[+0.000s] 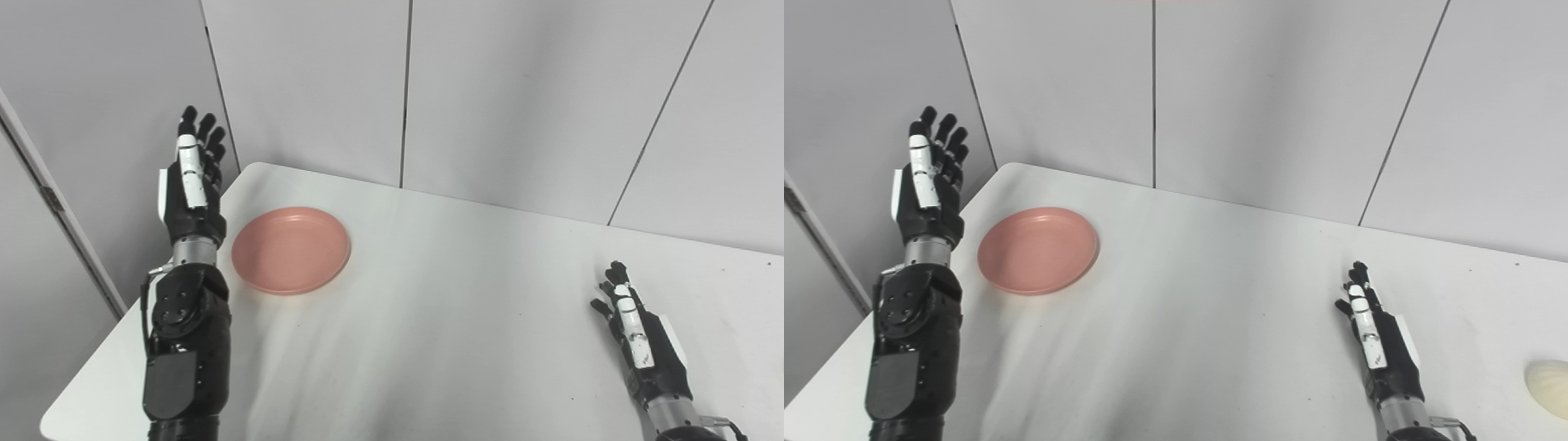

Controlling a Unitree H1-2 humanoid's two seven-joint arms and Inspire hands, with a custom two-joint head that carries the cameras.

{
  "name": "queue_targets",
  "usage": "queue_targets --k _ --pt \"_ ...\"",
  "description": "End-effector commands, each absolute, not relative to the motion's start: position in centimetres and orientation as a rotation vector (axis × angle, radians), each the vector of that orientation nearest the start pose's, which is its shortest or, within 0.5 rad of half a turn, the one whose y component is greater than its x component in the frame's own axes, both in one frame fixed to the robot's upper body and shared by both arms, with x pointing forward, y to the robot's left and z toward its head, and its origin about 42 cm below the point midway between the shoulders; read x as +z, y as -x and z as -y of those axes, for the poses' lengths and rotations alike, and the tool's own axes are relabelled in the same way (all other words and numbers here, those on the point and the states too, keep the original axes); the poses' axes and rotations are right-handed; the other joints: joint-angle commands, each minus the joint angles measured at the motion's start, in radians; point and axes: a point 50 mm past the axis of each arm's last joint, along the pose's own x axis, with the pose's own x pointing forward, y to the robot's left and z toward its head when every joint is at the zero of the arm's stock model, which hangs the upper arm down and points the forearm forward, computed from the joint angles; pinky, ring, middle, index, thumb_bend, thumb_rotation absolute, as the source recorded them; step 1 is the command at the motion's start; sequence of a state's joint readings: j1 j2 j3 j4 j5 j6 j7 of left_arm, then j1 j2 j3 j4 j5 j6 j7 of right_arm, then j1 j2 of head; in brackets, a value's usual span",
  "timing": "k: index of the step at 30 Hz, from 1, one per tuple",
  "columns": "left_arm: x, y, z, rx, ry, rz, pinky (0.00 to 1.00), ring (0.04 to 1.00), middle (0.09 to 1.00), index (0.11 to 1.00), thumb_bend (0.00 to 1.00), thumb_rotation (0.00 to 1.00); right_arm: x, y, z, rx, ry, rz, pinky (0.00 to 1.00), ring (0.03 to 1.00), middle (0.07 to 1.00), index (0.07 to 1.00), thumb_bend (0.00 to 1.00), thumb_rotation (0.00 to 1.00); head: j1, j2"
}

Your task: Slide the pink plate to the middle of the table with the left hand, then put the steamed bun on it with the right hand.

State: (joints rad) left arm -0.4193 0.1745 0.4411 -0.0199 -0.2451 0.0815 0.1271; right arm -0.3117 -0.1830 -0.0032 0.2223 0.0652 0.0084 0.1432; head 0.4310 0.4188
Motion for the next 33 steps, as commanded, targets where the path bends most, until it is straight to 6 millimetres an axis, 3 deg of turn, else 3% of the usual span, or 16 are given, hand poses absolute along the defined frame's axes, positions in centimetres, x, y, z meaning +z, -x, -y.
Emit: queue_targets --k 1,16,23,27,33 --pt "26.9 -38.3 -37.0 0.424 0.193 0.498 0.97 0.942 0.944 0.956 0.58 1.0 13.8 -38.2 25.5 0.171 0.147 0.043 1.0 1.0 1.0 1.0 0.16 1.0 0.0 0.001" --pt "23.8 -39.2 -40.7 0.483 0.281 0.391 0.98 0.95 0.947 0.959 0.53 1.0 14.0 -38.1 25.4 0.159 0.142 0.04 1.0 1.0 1.0 1.0 0.15 1.0 0.003 0.012" --pt "22.8 -39.6 -40.6 0.473 0.301 0.341 0.97 0.952 0.95 0.966 0.53 1.0 14.1 -38.0 25.3 0.161 0.147 0.044 1.0 1.0 1.0 1.0 0.14 1.0 0.001 0.021" --pt "22.4 -40.0 -40.1 0.465 0.302 0.303 0.99 0.964 0.953 0.975 0.51 1.0 14.1 -38.0 25.3 0.162 0.145 0.047 1.0 1.0 1.0 1.0 0.14 1.0 0.001 0.023" --pt "21.3 -40.7 -38.9 0.457 0.309 0.248 0.96 0.937 0.936 0.957 0.5 1.0 14.1 -38.1 25.3 0.165 0.139 0.048 1.0 1.0 1.0 1.0 0.14 1.0 0.0 0.026"
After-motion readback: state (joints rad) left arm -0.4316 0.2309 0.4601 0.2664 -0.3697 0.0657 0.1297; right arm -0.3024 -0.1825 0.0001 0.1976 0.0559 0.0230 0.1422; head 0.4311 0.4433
